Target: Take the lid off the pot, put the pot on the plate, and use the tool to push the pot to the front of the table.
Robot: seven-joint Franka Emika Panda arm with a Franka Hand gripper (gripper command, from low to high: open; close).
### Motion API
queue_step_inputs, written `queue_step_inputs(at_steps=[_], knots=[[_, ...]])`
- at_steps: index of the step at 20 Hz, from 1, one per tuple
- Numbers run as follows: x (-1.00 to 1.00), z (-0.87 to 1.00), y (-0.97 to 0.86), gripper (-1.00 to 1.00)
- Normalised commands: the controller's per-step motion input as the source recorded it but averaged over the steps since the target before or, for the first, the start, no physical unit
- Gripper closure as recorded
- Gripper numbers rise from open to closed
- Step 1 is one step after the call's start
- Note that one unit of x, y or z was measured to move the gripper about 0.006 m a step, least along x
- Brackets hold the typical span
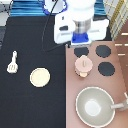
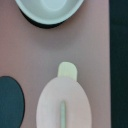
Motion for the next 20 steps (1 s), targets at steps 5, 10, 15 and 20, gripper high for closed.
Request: queue_step_inputs(at_steps=[5,10,15,20], knots=[[0.24,-0.52,0.35,-1.0],[0.05,-0.57,0.23,-1.0],[0.06,-0.57,0.26,-1.0],[0.06,-0.47,0.25,-1.0]])
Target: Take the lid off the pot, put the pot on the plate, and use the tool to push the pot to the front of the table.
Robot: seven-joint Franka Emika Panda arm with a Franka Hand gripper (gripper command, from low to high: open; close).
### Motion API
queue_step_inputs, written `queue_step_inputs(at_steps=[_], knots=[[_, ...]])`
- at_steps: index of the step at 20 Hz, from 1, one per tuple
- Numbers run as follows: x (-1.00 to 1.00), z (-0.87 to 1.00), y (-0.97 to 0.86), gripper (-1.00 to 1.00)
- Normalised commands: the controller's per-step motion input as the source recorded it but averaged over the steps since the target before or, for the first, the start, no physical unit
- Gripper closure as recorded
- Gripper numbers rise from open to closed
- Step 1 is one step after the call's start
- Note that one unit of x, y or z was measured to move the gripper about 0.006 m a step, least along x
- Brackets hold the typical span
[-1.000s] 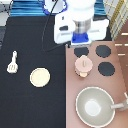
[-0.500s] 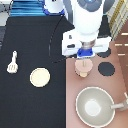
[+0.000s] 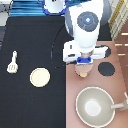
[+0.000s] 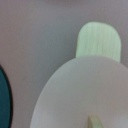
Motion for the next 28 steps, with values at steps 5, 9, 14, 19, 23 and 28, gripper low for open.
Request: queue_step_inputs(at_steps=[5,9,14,19,23,28], knots=[[0.0,-0.3,0.3,1.0],[0.0,-0.14,0.31,1.0],[0.01,0.14,0.31,1.0],[0.01,0.16,0.28,1.0],[0.0,0.05,0.06,1.0],[-0.03,0.08,0.01,1.0]])
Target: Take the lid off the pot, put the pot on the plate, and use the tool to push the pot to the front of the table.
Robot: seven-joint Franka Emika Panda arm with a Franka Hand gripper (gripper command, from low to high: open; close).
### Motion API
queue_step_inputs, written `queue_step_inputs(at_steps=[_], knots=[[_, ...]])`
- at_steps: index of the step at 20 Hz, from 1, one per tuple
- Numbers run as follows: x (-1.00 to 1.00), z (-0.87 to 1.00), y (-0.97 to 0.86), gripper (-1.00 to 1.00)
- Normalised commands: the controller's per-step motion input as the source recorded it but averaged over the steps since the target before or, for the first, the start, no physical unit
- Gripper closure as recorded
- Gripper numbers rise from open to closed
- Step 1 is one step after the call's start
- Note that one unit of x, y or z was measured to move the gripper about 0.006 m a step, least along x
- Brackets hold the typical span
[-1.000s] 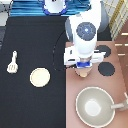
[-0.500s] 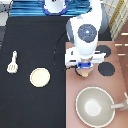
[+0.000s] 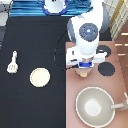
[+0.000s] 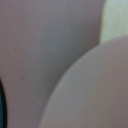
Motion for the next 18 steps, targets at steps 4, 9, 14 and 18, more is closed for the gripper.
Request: queue_step_inputs(at_steps=[4,9,14,18], knots=[[-0.23,0.42,0.1,1.0],[-0.8,0.81,0.22,1.0],[-1.0,0.59,0.04,1.0],[-1.0,0.48,-0.14,1.0]])
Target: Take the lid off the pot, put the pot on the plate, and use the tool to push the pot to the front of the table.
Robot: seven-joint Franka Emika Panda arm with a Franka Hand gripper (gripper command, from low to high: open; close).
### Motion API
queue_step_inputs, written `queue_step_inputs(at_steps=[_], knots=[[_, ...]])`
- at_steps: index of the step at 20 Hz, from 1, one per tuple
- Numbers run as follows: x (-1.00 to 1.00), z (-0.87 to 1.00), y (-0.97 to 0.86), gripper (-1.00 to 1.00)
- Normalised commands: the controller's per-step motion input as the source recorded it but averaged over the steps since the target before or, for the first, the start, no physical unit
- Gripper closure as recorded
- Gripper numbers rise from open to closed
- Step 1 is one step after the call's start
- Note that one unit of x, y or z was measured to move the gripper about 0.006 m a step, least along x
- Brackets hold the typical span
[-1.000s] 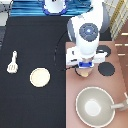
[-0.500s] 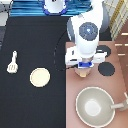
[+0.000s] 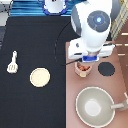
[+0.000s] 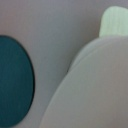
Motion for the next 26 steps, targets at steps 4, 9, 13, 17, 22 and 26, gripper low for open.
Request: queue_step_inputs(at_steps=[4,9,13,17,22,26], knots=[[-1.0,0.17,-0.17,1.0],[-1.0,-0.23,-0.16,1.0],[-1.0,-0.6,-0.16,1.0],[-0.97,-0.68,-0.04,1.0],[-0.75,-0.63,0.01,1.0],[-0.35,-0.58,0.05,1.0]])
